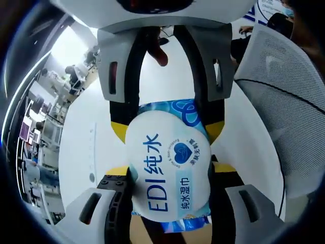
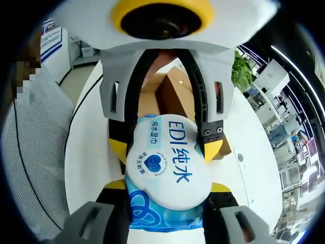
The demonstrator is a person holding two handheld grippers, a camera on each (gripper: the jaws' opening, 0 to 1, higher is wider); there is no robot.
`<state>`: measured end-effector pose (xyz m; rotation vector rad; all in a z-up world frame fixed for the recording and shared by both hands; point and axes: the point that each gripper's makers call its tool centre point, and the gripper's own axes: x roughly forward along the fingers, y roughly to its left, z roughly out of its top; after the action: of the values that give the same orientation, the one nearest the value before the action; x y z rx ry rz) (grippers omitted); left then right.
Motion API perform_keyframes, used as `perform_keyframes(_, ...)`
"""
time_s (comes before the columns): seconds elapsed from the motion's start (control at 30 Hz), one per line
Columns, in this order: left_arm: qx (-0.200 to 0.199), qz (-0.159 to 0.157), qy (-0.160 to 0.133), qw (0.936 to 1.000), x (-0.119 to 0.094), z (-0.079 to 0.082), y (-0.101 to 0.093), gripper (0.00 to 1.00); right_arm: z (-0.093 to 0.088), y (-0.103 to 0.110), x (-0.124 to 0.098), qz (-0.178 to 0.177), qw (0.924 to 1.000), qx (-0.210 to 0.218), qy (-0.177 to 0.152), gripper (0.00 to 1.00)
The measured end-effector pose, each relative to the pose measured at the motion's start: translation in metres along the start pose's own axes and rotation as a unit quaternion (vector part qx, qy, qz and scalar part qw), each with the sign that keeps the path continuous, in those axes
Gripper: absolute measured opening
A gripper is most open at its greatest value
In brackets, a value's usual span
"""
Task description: Operate the shoe box by opening the lid, removing the specified soft item, and placing it in the target area until the item is outside and the box remains undamaged.
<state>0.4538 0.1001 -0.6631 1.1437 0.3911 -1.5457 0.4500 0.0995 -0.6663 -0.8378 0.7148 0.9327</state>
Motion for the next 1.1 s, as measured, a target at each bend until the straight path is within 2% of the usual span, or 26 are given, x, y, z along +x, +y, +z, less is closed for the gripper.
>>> perform_keyframes(0.57, 0.002, -0.001, -0.012, 0.9999, 0.02, 0.027, 0.014, 0.61, -0.029, -0.017, -0.013, 0.004, 1.0, 0.0, 0.007, 0.54)
perform_keyframes(0.8, -0.009, 0.004, -0.015, 0.9998, 0.028, 0.03, 0.021, 0.6, -0.041, -0.025, -0.01, 0.016, 0.9998, -0.012, 0.006, 0.54)
perform_keyframes(1.1, -0.023, 0.015, -0.016, 0.9995, 0.031, 0.028, 0.041, 0.6, -0.04, -0.042, -0.006, 0.03, 0.9992, -0.024, 0.006, 0.54)
